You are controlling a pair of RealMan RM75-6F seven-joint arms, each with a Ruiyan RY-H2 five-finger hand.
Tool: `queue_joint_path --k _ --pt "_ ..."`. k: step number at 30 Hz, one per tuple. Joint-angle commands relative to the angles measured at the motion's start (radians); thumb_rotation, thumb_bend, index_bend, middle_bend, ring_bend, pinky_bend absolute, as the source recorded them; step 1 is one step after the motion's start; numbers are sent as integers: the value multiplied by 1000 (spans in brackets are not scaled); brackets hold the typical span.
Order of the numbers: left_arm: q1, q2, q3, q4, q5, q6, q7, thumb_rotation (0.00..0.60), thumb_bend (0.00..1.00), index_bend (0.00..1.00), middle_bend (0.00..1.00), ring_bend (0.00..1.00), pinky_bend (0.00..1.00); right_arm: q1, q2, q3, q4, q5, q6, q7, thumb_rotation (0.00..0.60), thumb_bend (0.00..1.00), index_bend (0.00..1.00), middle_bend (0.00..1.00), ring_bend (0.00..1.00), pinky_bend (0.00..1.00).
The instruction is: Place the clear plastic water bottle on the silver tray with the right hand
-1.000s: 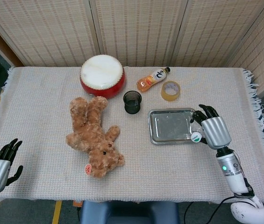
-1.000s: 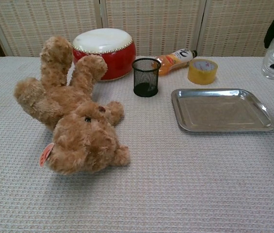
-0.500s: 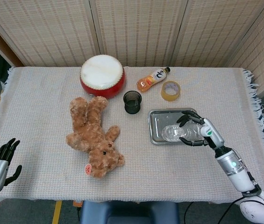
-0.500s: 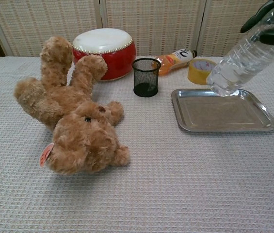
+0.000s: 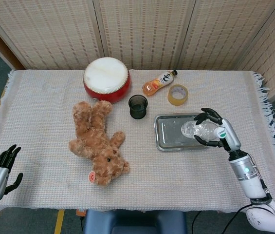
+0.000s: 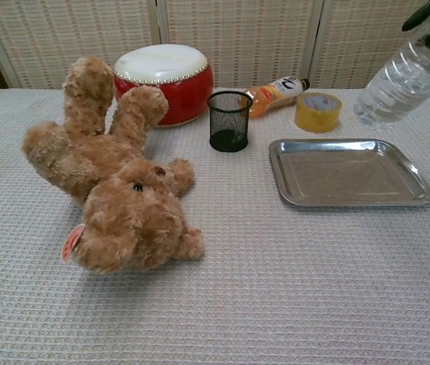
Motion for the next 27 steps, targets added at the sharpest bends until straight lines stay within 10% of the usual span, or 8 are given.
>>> queue_joint_path --k 1,9,27 --pt "0 -1 0 1 2 2 0 600 416 30 22 119 302 -22 -2 4 -90 47 -16 -546 600 26 605 377 138 227" --pt "-2 -2 3 3 5 -5 6 600 418 30 22 119 302 27 137 -64 -130 -156 -160 153 600 26 605 381 138 228" --pt "-9 -7 4 0 -2 -25 15 600 416 30 22 118 303 19 7 6 14 8 -124 -102 600 26 615 384 138 228"
